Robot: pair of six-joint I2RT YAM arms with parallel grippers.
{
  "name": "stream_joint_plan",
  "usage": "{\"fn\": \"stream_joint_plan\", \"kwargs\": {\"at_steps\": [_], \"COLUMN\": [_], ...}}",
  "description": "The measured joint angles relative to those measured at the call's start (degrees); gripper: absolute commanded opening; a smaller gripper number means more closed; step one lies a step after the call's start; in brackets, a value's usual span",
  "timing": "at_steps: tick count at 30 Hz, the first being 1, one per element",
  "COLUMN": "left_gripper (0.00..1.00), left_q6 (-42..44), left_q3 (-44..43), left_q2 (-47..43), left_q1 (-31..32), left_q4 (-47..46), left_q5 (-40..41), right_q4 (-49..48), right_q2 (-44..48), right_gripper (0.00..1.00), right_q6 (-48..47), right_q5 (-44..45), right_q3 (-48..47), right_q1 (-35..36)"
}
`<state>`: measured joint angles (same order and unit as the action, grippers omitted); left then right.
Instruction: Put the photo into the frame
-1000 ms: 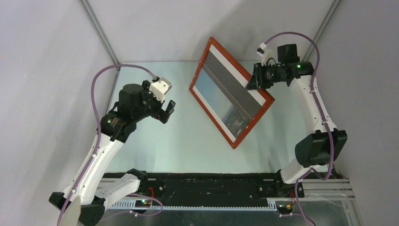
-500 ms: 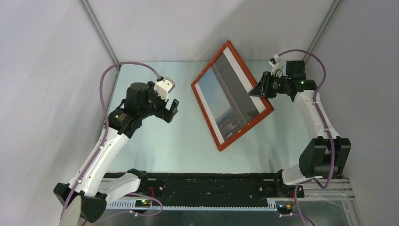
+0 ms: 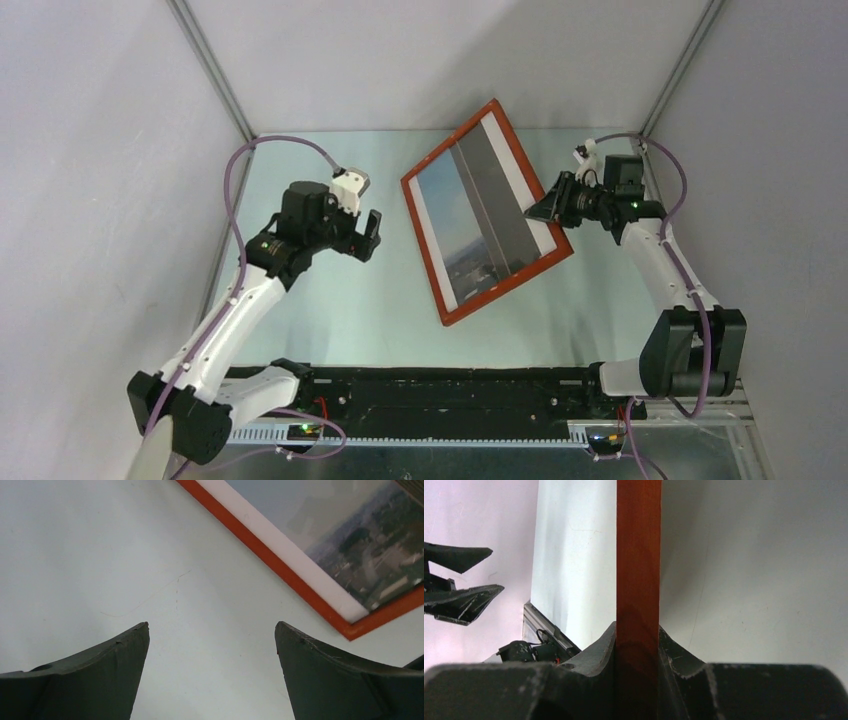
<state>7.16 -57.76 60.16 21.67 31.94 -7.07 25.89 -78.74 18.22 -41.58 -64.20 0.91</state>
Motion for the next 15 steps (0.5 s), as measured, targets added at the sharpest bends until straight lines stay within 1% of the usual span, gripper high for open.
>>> {"fn": "stream_joint_plan", "kwargs": {"at_steps": [3, 7, 11, 15], "left_gripper": [1.00, 1.00, 1.00, 1.00], "left_q6": [-3.3, -7.7, -11.1, -14.9], "left_q3": [-0.1, -1.6, -4.8, -9.3], "left_q2": [2.9, 9.7, 17.0, 24.7], "left_q1": [-1.7, -4.0, -5.6, -6.2], "left_q4": [-1.5, -2.2, -2.3, -3.1], "left_q5": [0.0, -0.5, -1.7, -4.7], "right_q4": [-2.8, -5.0, -6.6, -8.3], "right_q2": [1.4, 2.7, 3.9, 5.0], "right_gripper": [0.00, 0.00, 0.00, 0.00], "right_q6": [1.8, 3.2, 4.4, 5.4], "right_q5": [0.2, 0.4, 0.9, 1.8], "right_q3": [3.7, 6.0, 7.9, 10.3], "right_q1": [0.1, 0.2, 0.2, 0.4]}}
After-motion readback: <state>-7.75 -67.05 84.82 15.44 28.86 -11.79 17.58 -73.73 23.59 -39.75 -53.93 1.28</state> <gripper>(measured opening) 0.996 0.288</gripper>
